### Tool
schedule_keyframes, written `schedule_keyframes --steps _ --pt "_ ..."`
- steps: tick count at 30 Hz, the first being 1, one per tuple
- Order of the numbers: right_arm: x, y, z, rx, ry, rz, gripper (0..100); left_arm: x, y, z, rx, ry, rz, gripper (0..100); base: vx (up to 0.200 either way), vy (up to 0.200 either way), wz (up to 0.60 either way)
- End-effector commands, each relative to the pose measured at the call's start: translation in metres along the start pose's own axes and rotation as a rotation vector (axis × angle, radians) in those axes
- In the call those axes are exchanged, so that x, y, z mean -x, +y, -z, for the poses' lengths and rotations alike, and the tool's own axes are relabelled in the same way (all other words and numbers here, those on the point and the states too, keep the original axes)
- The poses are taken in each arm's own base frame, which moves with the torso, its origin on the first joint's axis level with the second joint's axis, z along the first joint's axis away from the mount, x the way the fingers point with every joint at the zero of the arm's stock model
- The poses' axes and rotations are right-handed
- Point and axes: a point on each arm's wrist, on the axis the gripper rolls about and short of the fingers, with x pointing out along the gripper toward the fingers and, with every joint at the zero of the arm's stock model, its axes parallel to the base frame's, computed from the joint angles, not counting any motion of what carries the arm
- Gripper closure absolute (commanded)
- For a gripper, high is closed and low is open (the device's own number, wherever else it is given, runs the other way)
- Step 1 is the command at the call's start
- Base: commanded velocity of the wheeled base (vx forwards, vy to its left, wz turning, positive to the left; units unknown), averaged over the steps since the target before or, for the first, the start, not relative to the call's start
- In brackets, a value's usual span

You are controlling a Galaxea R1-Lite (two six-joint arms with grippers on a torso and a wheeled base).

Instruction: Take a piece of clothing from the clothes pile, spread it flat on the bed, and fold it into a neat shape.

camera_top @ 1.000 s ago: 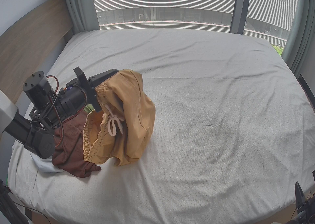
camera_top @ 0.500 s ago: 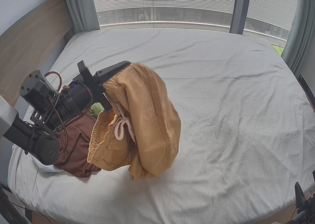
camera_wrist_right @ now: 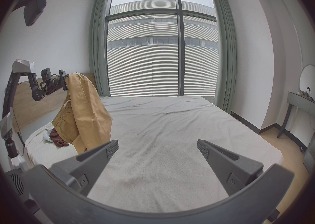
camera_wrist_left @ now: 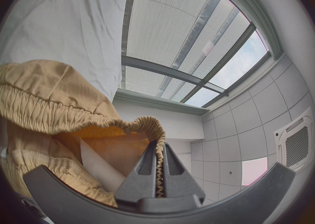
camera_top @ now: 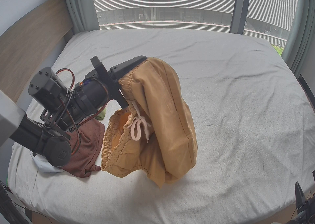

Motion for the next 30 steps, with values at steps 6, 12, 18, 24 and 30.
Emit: schedule_keyframes --steps 6,12,18,24,30 --pt "0.000 0.000 0.005 0.000 0.003 -0.001 0 -0.017 0.013 0.013 0.028 0.056 -0.002 100 0.000 0.000 0.00" --pt "0.000 0.000 0.005 0.000 0.003 -0.001 0 -0.031 0.013 0.022 0.030 0.064 0.029 100 0.000 0.000 0.00" --pt "0.000 0.000 0.005 0.000 0.003 -0.001 0 -0.042 0.008 0.033 0.030 0.108 0.061 100 0.000 0.000 0.00" --pt "0.000 0.000 0.005 0.000 0.003 -0.001 0 -0.055 -0.009 0.042 0.008 0.157 0.130 100 0.000 0.000 0.00" --pt "0.000 0.000 0.005 0.000 0.003 -0.001 0 -0.068 -0.014 0.056 0.012 0.203 0.170 100 0.000 0.000 0.00"
